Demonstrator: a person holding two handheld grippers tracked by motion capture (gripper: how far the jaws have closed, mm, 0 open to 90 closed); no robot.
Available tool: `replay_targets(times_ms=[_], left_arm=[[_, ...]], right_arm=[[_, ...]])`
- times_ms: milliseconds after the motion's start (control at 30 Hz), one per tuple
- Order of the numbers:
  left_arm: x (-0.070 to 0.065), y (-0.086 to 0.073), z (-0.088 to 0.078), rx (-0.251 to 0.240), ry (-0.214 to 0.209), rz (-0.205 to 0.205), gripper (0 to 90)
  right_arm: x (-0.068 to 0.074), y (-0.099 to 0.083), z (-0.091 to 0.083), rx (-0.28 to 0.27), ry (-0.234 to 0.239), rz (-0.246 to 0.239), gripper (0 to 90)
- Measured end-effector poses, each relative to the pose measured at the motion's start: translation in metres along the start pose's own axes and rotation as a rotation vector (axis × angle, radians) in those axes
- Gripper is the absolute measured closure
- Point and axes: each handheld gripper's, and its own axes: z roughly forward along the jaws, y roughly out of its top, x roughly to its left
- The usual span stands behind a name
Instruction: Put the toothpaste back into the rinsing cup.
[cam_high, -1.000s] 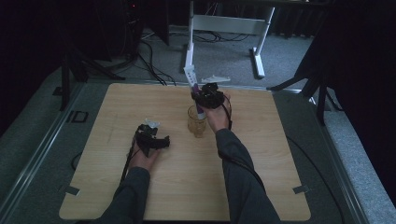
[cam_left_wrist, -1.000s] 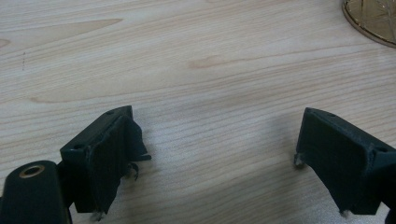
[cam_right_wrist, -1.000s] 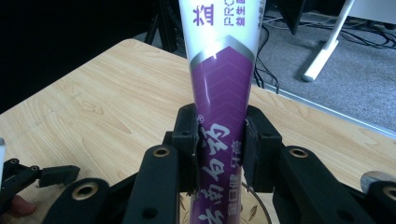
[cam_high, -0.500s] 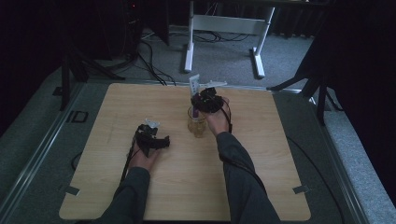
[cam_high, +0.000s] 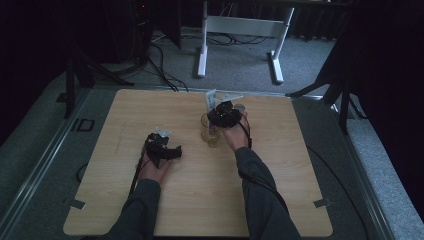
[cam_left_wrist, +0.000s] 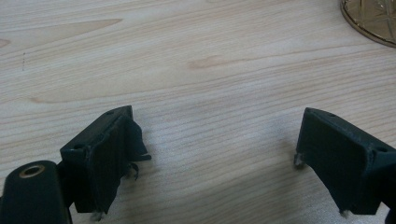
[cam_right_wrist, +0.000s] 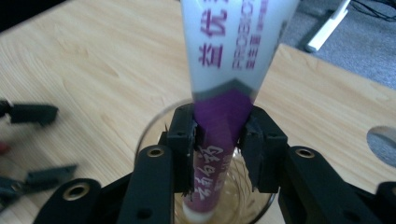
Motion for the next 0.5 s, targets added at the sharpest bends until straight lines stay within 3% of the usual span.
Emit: replay_targets(times_ms=[333, 500], left_arm=[[0.000, 0.000, 0.000, -0.001, 0.001, -0.001, 12.0], [0.000, 0.000, 0.000, -0.001, 0.000, 0.000, 12.0]], right_arm=[[-0.001, -0.006, -0.009, -0.036, -0.002, -0.027, 51.2], [-0.003, -0.013, -0.018, -0.055, -0.004, -0.026, 48.7]])
